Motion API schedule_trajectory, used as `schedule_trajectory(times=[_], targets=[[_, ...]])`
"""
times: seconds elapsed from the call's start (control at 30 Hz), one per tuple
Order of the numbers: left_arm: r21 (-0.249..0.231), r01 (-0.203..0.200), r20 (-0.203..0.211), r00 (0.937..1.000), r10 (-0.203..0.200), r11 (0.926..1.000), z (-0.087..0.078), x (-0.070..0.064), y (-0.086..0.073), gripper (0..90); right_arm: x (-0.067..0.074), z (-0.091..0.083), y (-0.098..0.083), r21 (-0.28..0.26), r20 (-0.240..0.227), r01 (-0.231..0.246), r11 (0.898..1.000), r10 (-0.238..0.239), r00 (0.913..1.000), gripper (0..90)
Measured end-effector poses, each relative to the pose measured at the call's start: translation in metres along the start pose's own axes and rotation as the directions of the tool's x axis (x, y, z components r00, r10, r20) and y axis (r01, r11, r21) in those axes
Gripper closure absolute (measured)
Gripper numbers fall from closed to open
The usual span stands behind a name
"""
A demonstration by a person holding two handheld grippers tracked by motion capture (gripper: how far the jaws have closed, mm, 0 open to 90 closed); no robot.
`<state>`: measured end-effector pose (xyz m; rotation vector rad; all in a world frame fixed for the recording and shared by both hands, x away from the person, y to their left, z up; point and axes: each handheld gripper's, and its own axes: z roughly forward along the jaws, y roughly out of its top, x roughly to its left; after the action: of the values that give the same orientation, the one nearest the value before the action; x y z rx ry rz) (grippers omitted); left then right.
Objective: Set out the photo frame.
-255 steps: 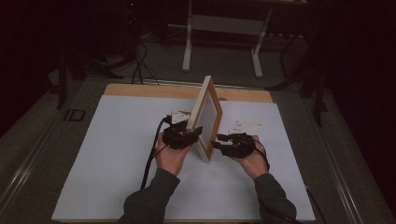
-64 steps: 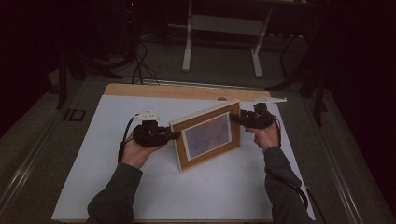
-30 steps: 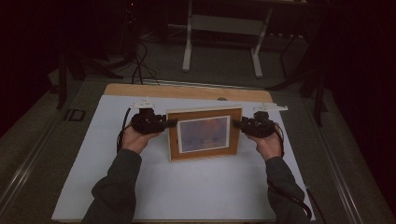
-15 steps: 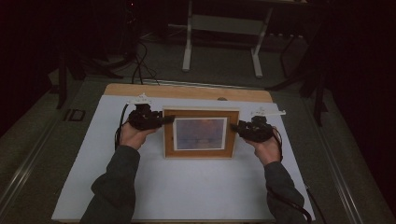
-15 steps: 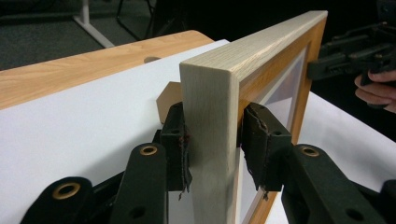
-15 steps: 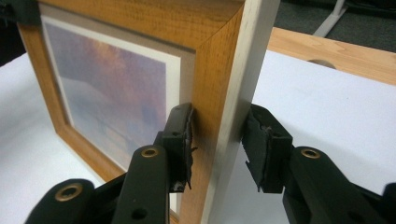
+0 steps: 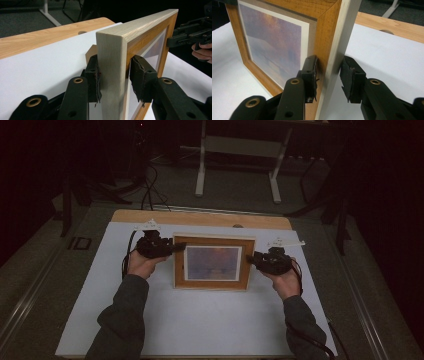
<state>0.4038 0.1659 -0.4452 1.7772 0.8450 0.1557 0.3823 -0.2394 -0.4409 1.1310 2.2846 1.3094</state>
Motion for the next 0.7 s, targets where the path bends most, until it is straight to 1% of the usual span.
schedule_trajectory(times=[0.13,0.23,0.3,0.37,0.6,0.7], targets=[[0.000,0.003,0.000,1.0000,-0.003,1.0000,-0.0002,-0.0004,-0.0001,61.9,-0.0002,-0.0002,0.0001,0.002,-0.003,0.005,1.000,-0.005,1.0000,66.1],[0.006,0.007,-0.023,0.9997,-0.007,1.0000,-0.0003,-0.0032,0.0007,60.1,-0.0001,-0.0001,0.0002,0.002,-0.002,0.010,1.000,-0.010,1.0000,65.8],[0.016,0.000,-0.041,0.9992,0.001,0.9999,-0.0006,-0.0044,0.0010,58.1,0.0001,-0.0002,-0.0001,0.002,0.000,0.010,1.000,-0.010,1.0000,65.2],[0.026,0.005,-0.049,0.9988,-0.003,0.9997,-0.0010,-0.0046,0.0008,55.1,-0.0003,-0.0008,-0.0004,-0.002,0.001,0.010,1.000,-0.010,1.0000,64.0],[0.020,0.018,-0.040,0.9991,-0.017,0.9996,-0.0058,-0.0049,0.0009,52.7,-0.0026,-0.0069,0.0001,-0.011,0.003,0.007,1.000,-0.007,1.0000,60.8],[0.025,0.022,-0.046,0.9987,-0.021,0.9994,-0.0080,-0.0062,0.0018,50.0,-0.0035,-0.0099,0.0006,-0.017,-0.005,0.000,1.000,0.000,1.0000,59.8]])
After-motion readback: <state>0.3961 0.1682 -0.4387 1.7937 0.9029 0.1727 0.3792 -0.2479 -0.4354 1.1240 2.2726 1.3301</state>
